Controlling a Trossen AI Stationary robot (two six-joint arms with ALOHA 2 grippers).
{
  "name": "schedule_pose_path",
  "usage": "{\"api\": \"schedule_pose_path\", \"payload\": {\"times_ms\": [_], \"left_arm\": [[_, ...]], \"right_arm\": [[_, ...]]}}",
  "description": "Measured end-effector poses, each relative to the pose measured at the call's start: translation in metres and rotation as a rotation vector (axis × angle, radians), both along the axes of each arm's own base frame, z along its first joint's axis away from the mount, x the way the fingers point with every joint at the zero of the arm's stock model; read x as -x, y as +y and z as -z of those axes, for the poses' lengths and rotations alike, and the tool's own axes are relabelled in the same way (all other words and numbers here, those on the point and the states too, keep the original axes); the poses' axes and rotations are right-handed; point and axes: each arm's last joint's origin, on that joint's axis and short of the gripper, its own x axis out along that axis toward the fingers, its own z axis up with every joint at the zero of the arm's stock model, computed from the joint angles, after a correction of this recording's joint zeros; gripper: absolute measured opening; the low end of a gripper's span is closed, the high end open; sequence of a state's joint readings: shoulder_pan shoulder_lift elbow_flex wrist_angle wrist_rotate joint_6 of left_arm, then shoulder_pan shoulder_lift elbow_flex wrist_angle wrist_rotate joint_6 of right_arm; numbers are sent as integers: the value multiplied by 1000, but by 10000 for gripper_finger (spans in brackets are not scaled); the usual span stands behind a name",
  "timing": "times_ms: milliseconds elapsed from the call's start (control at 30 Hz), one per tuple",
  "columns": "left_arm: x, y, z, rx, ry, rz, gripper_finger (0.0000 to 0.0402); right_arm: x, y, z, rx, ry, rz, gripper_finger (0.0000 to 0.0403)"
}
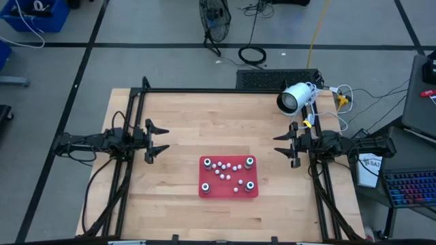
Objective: Pick & Place food coloring
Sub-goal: Return to Home Position
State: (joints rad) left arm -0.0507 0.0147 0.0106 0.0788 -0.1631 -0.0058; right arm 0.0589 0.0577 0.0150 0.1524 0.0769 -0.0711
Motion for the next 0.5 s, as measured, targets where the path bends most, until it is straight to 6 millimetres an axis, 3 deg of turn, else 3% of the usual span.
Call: {"api": "schedule_pose_path", "payload": {"times_ms": [500], "left_arm": [[0, 0, 0, 1, 0, 0, 306]], "right_arm": [[0, 0, 0, 0, 1, 0, 174]]}}
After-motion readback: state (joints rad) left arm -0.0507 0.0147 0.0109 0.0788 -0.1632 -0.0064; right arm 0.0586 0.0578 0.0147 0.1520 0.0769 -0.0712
